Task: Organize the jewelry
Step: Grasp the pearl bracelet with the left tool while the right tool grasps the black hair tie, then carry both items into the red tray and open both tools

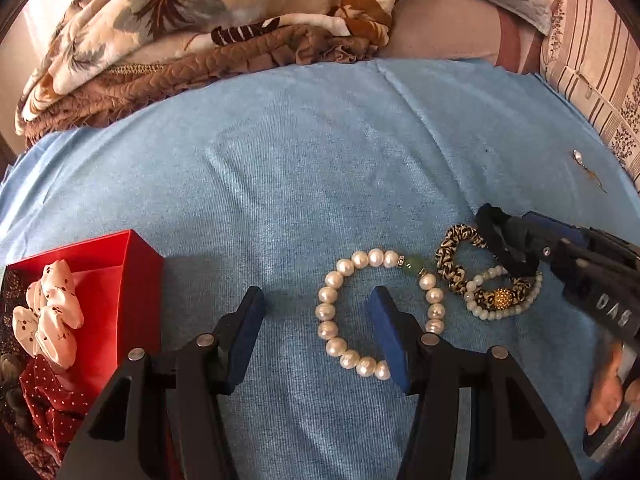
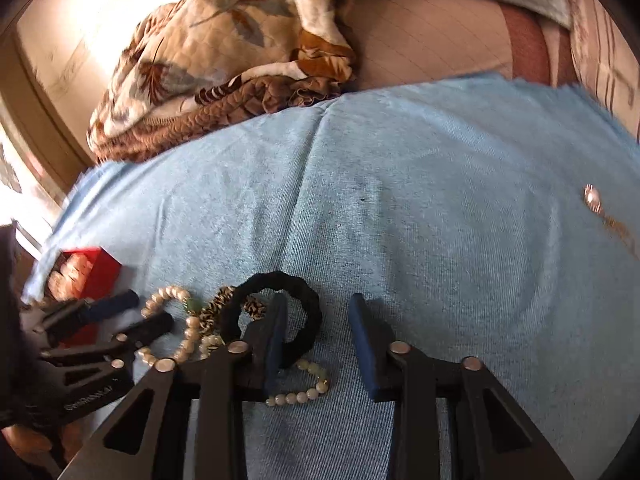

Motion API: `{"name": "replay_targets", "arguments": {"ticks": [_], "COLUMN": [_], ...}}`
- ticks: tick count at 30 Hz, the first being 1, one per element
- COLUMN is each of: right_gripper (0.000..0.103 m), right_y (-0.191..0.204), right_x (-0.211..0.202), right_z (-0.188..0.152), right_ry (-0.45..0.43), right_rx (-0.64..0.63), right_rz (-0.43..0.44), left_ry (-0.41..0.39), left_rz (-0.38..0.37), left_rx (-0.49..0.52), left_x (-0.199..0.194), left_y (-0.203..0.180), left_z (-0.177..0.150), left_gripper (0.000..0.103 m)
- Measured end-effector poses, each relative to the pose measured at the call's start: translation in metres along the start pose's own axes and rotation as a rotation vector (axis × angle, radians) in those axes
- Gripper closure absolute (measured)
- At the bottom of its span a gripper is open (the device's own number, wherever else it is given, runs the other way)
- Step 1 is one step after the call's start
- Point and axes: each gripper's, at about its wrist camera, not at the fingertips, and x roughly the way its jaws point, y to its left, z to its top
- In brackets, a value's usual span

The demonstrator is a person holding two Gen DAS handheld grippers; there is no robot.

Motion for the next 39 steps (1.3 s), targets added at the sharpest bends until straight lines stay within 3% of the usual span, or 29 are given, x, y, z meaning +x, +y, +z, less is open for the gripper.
{"name": "replay_targets", "arguments": {"ticks": [2, 3, 4, 5, 11, 24, 39], "right_gripper": [0.093, 0.094, 0.094, 0.095, 0.096, 0.096, 0.096], "right_y": [0.007, 0.008, 0.008, 0.008, 0.009, 0.035, 0.097], "right_x": [0.002, 0.002, 0.001, 0.000, -0.019, -0.067, -0.090], "right_z": [-0.001, -0.002, -0.002, -0.002, -0.002, -0.013, -0.054], "right_ry": [0.008, 0.007, 0.006, 0.005, -0.038, -0.102, -0.104], "right_rx": [-0.038, -0.045, -0.047, -0.039, 0.006, 0.034, -0.059], "right_rz": [-0.034, -0.044, -0.046, -0.038, -0.006, 0.081, 0.118], "left_ry": [-0.004, -0.002, -0.005, -0.001, -0.013, -0.128, -0.154], "left_rz": [-0.007, -0.019, -0.015, -0.010, -0.063, -0.180, -0.115], "left_rx": [-0.001, 0.007, 0.022, 0.036, 0.028, -0.054, -0.163], "left_x": [-0.002, -0.003, -0.005, -0.007, -0.031, -0.132, -0.194], "left_y": [-0.002, -0.004, -0.007, -0.010, -0.011, 0.030, 0.113], "left_z": [-0.001, 0.000, 0.000, 0.000, -0.003, -0.017, -0.068], "left_gripper": [0.058, 0.071, 0.090, 0.093, 0.094, 0.094, 0.094]}}
